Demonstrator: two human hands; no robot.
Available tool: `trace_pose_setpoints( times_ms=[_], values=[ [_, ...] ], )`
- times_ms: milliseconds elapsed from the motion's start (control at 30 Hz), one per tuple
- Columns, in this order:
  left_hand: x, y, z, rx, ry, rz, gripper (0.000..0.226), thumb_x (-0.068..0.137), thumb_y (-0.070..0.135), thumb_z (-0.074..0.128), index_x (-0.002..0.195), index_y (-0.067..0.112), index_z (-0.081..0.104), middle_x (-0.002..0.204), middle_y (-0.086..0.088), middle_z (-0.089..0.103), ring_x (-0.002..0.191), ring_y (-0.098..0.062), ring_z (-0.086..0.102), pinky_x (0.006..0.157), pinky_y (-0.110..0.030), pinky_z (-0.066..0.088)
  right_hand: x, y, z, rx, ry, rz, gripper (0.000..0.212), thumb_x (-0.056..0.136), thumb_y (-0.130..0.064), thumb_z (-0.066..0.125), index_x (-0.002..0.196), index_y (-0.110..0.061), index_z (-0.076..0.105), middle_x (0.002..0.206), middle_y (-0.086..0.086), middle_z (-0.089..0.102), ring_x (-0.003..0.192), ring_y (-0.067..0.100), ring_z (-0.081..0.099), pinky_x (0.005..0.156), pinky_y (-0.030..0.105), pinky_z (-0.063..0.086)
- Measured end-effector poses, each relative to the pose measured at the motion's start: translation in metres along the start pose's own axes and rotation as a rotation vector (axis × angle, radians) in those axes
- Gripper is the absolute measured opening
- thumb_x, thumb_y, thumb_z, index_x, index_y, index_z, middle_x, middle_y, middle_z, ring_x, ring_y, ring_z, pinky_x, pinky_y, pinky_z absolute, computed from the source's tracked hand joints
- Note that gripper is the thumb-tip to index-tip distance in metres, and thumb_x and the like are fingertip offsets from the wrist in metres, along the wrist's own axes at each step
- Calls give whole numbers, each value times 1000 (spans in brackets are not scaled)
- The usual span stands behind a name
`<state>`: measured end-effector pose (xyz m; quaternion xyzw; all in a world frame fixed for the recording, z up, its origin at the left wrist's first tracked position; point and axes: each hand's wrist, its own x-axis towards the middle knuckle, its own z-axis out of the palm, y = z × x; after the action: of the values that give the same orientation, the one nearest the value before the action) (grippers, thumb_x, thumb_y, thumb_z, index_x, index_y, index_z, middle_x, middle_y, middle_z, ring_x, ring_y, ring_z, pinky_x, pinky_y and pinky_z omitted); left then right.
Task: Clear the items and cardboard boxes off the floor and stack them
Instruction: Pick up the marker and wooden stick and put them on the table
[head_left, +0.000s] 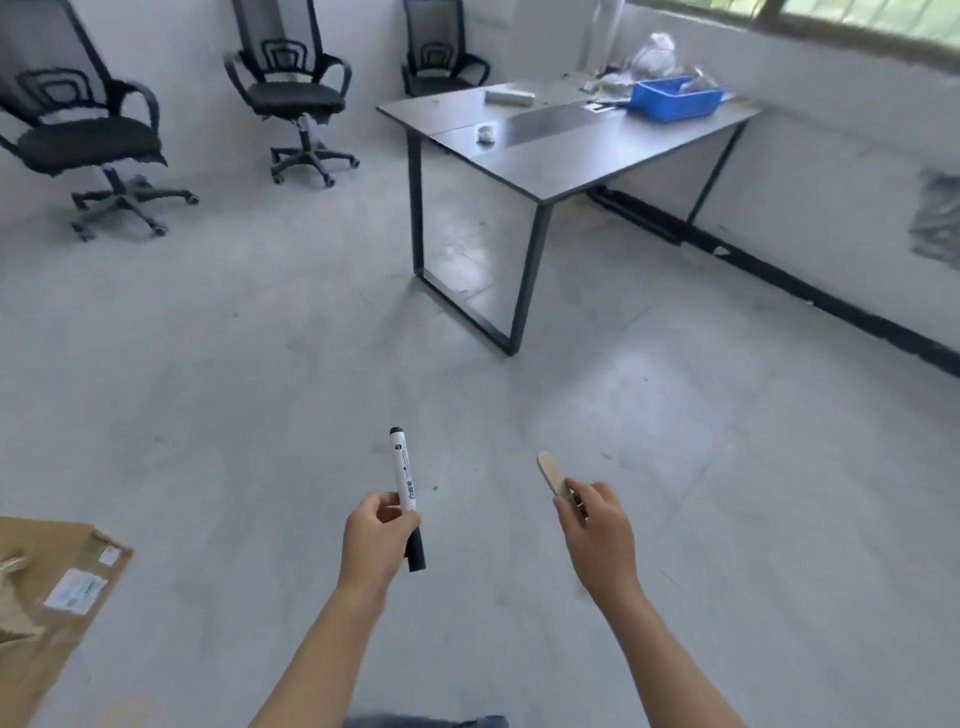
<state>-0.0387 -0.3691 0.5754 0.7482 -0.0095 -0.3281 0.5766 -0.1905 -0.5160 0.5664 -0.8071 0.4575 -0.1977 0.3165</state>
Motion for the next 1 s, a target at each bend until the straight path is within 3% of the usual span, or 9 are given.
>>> trace_pose_setpoints(
  times_ms=[100, 200, 433, 667, 767, 1000],
  values=[
    [-17, -3, 58, 81, -124, -12, 16, 84, -7, 55, 86, 8, 58, 75, -4, 55, 66, -18, 50, 64, -30, 44, -13, 47, -31, 4, 50, 94, 22, 90, -12, 58, 108, -1, 63, 95, 8, 55, 82, 27, 58, 71, 32, 42],
    [-23, 4, 97, 135, -188, 15, 22, 84, -7, 54, 81, 15, 56, 76, -4, 55, 67, -17, 51, 66, -30, 44, -18, 78, -53, 46, 125, 174, 22, 90, -12, 58, 110, -5, 63, 91, -1, 50, 76, 17, 52, 67, 25, 37],
    [-10, 8, 176, 270, -300, -10, 17, 85, -5, 56, 97, 7, 57, 86, -7, 60, 78, -21, 56, 79, -39, 49, 1, 133, -79, 55, 187, 304, 23, 88, -13, 61, 110, -5, 63, 89, -2, 50, 76, 16, 51, 67, 24, 37],
    [44, 55, 299, 234, -371, 1, 15, 85, -6, 55, 95, 5, 57, 79, -3, 57, 71, -17, 52, 65, -27, 45, 74, 184, -133, 8, 292, 425, 25, 88, -10, 61, 112, -3, 63, 90, -2, 50, 75, 17, 51, 68, 26, 40],
    [62, 87, 355, 211, -422, 34, 19, 85, -6, 55, 86, 13, 55, 79, -1, 57, 71, -14, 53, 66, -26, 44, 114, 200, -163, 7, 364, 462, 24, 88, -8, 61, 111, -2, 64, 90, 0, 51, 73, 17, 51, 68, 25, 38],
    [85, 113, 469, 264, -536, -12, 18, 85, -4, 55, 89, 13, 55, 81, -2, 58, 70, -14, 53, 64, -26, 44, 182, 243, -199, 31, 434, 545, 24, 86, -6, 63, 110, -2, 65, 89, 1, 53, 71, 18, 53, 62, 22, 37]
  ],
)
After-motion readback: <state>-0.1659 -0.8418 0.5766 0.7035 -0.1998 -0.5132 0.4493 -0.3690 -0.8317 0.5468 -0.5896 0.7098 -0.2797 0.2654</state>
